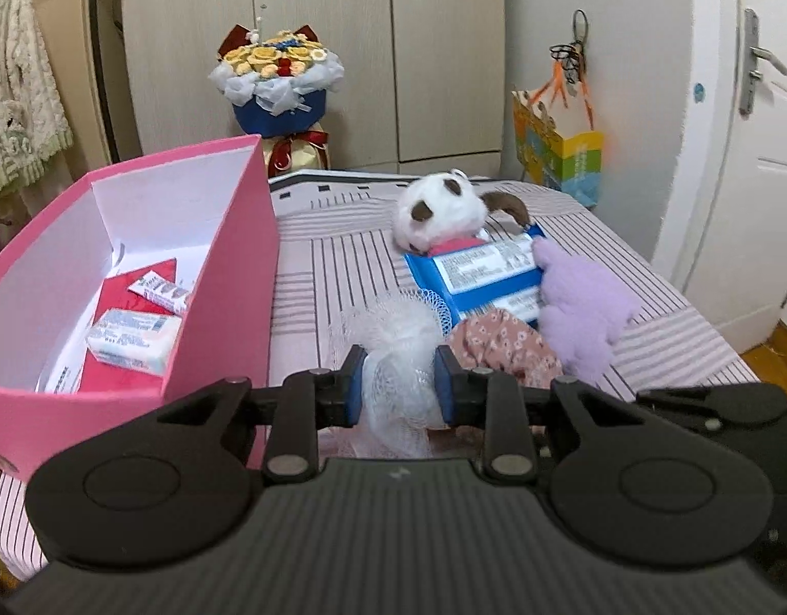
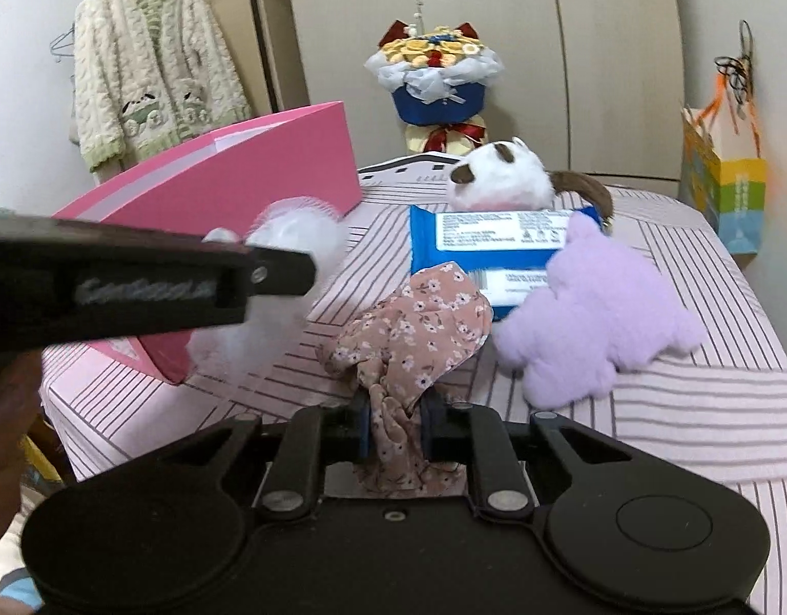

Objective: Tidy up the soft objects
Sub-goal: 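Grasp the white lace item with the left gripper while the right grasps the floral cloth, then carry lace item with left gripper into pink box while right carries floral cloth there, release both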

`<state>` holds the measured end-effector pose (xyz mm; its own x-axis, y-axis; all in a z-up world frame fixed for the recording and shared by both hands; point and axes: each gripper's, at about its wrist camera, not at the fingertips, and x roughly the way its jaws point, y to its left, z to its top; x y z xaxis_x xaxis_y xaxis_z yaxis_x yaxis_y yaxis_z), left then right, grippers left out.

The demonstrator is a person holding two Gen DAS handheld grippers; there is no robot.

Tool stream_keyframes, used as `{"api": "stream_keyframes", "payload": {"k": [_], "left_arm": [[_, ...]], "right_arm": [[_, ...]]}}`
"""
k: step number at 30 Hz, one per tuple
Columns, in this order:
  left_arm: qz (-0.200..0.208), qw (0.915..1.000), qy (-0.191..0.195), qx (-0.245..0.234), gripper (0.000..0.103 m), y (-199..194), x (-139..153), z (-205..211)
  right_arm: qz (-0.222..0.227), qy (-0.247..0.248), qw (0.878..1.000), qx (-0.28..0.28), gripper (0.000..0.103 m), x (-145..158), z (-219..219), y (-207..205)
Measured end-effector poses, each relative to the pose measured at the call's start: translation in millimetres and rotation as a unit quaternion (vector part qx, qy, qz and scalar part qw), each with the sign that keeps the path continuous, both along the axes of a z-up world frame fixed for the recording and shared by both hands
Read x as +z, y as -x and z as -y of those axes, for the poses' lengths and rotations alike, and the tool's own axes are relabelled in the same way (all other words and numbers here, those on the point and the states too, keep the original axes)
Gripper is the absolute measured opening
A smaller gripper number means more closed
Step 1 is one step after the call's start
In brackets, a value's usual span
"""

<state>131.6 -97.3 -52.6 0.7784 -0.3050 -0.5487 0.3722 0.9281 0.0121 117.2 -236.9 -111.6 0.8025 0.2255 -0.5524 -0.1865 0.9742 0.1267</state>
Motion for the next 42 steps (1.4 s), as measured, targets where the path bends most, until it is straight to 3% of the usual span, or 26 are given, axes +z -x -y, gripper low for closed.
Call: {"api": "stream_keyframes", "payload": {"k": [7,17,28,33,42], "left_arm": [[-0.022,0.9997,0.008,0.012,0.026,15.6,2.9,-15.2],[-0.094,0.9948,0.040,-0.001,0.026,22.2,6.4,-48.5],[-0.188,0.9795,0.071,-0.015,0.026,11.3,17.5,-105.8],[-0.198,0.9777,0.068,-0.006,0.026,12.7,19.7,-125.1],[-0.199,0.9782,0.059,-0.003,0.026,29.9,29.5,-151.2]], "right_arm": [[-0.017,-0.009,1.000,-0.005,0.020,3.5,0.8,14.7],[-0.032,-0.016,0.999,-0.003,0.021,15.5,5.4,32.1],[-0.080,-0.026,0.996,0.021,0.021,45.1,4.0,45.3],[-0.103,-0.030,0.994,0.037,0.021,50.9,-0.7,38.7],[-0.102,-0.052,0.988,0.106,0.021,71.3,-30.7,46.7]]}}
